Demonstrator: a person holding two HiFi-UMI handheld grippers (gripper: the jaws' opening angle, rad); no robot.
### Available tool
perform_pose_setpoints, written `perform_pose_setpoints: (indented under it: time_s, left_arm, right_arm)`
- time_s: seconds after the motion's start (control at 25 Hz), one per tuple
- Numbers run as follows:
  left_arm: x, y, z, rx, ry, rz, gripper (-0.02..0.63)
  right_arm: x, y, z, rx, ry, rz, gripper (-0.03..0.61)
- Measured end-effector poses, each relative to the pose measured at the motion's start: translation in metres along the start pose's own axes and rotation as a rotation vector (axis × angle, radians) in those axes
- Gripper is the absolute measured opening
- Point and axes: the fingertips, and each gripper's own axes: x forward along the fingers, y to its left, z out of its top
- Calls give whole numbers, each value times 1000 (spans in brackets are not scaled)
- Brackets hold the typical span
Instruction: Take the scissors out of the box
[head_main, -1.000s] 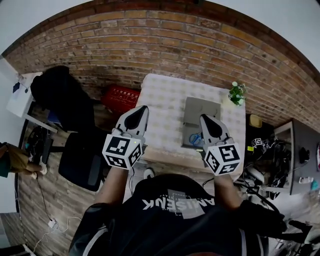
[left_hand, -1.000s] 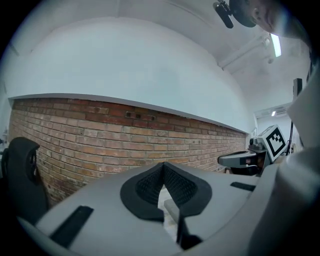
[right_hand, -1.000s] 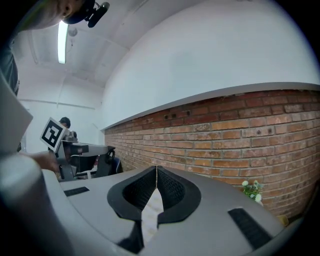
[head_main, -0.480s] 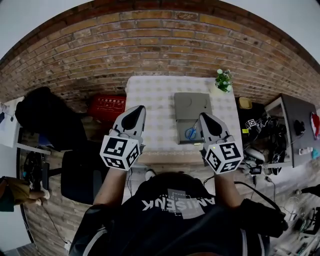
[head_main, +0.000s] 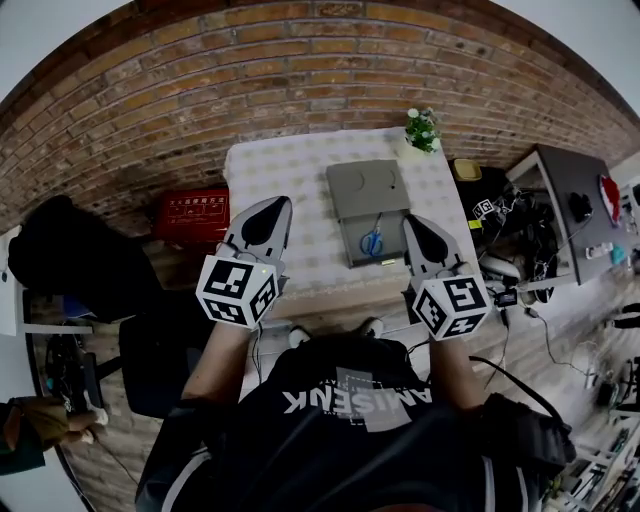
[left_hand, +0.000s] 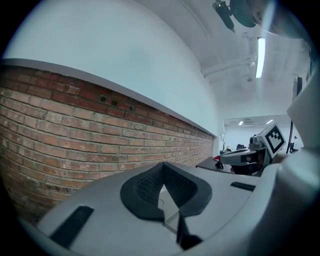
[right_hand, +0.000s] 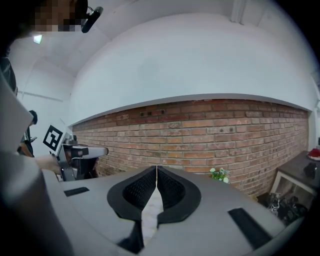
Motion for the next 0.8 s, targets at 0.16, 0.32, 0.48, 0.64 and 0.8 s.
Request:
perform_pose_setpoints:
  time_s: [0.16, 0.32, 0.48, 0.64, 0.8]
  left_arm:
    - [2, -6, -8, -6, 19, -35, 12]
    - [5, -19, -12, -2, 35, -71, 12]
    - [11, -28, -13, 6, 46, -90, 12]
    - [16, -33, -16, 15, 62, -98, 12]
    - [24, -37, -25, 12, 91, -105, 12]
  right_arm:
    - [-9, -4, -7, 24, 2, -42, 41]
    - [-17, -13, -8, 38, -4, -76, 41]
    - [-21, -26, -9, 51, -8, -98, 41]
    - [-19, -34, -12, 58, 6, -101, 41]
    - [-13, -40, -14, 58, 12, -89, 41]
